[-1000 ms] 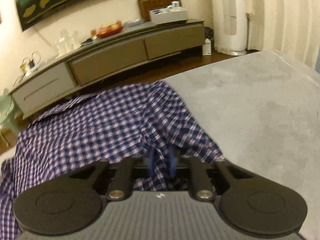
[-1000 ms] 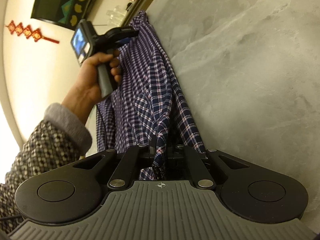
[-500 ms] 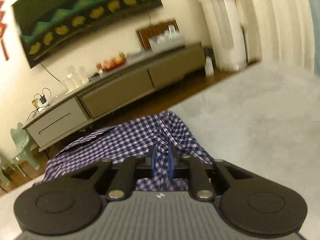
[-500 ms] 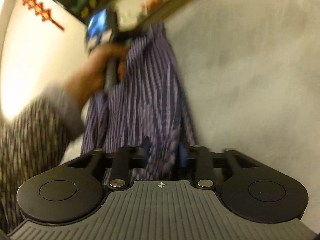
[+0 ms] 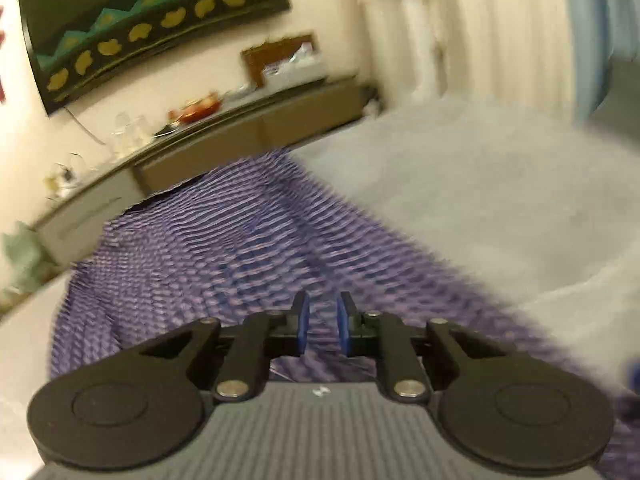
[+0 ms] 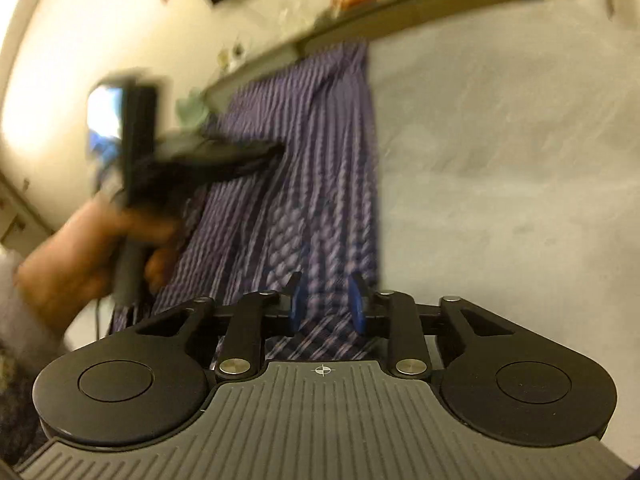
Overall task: Fold clothes
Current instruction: 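Open both grippers over the folded shirt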
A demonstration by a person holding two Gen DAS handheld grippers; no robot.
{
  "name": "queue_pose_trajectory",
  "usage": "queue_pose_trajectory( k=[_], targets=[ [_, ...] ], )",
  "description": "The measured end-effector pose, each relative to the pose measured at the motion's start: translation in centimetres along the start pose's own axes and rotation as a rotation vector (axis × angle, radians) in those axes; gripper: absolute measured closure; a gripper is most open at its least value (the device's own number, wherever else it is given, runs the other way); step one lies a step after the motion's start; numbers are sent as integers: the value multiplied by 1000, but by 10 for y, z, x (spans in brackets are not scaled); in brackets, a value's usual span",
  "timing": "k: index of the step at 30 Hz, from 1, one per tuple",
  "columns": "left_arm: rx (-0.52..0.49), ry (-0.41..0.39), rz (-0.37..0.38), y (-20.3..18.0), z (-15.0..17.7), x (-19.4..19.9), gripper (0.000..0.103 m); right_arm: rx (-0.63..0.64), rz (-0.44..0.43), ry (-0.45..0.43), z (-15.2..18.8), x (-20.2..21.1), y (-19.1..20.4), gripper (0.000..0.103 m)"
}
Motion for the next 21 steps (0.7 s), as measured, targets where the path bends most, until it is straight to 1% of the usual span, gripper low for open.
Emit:
queue_pose_trajectory(
  k=[1, 2, 3, 4, 5, 6, 7, 8, 9, 10, 13, 15, 17, 18, 19, 20, 21],
  targets=[
    [5, 13, 25, -9, 8, 8, 84, 7, 4, -6, 0, 3, -2, 72],
    [-4, 49, 29, -16, 21, 10, 84, 13, 8, -13, 0, 5, -3, 73],
    [-21, 90, 24, -21, 35, 10, 84, 20, 12, -19, 0, 8, -5, 72],
    [-44, 107, -3, -25, 46, 15, 83, 27, 16, -25, 0, 10, -7, 71],
    [-72, 104, -47, -28, 54, 24, 83, 33, 20, -31, 1, 13, -9, 69],
    [-71, 87, -67, -29, 58, 37, 83, 40, 24, -38, 1, 15, -10, 68],
    [-44, 58, -65, -30, 60, 53, 81, 47, 28, -44, 1, 18, -12, 61],
    [-8, 20, -60, -29, 63, 73, 77, 53, 32, -50, 1, 20, -14, 54],
    [36, -27, -52, -29, 68, 97, 63, 60, 35, -57, 1, 23, -15, 42],
    [75, -64, -64, -29, 73, 117, 56, 67, 39, -63, 1, 26, -17, 37],
    [209, -112, -142, -16, 108, 174, 56, 87, 51, -82, 1, 33, -22, 34],
    [313, -112, -191, 3, 134, 205, 55, 47, 25, -42, 9, 39, -36, 34],
    [424, -99, -199, 19, 160, 225, 54, 8, -13, -10, 19, 48, -41, 34],
    [481, -92, -196, 27, 173, 234, 51, 3, -35, 4, 24, 51, -39, 33],
    [538, -85, -194, 34, 187, 243, 48, 2, -58, 17, 30, 54, -37, 29],
    [589, -72, -195, 38, 199, 248, 47, 1, -81, 31, 35, 56, -34, 27],
    [625, -53, -205, 40, 208, 247, 47, 2, -81, 41, 41, 58, -32, 21]
  ],
)
Point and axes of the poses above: each gripper's, at about its wrist camera, not at the fingertips, and x roughly against the way its jaws point, y to its left, z to its underside, the point moved 8 cm from there along -x, roughly the way its jaws point, and after that the axes turned 12 degrees about z, right-handed, at the moved point
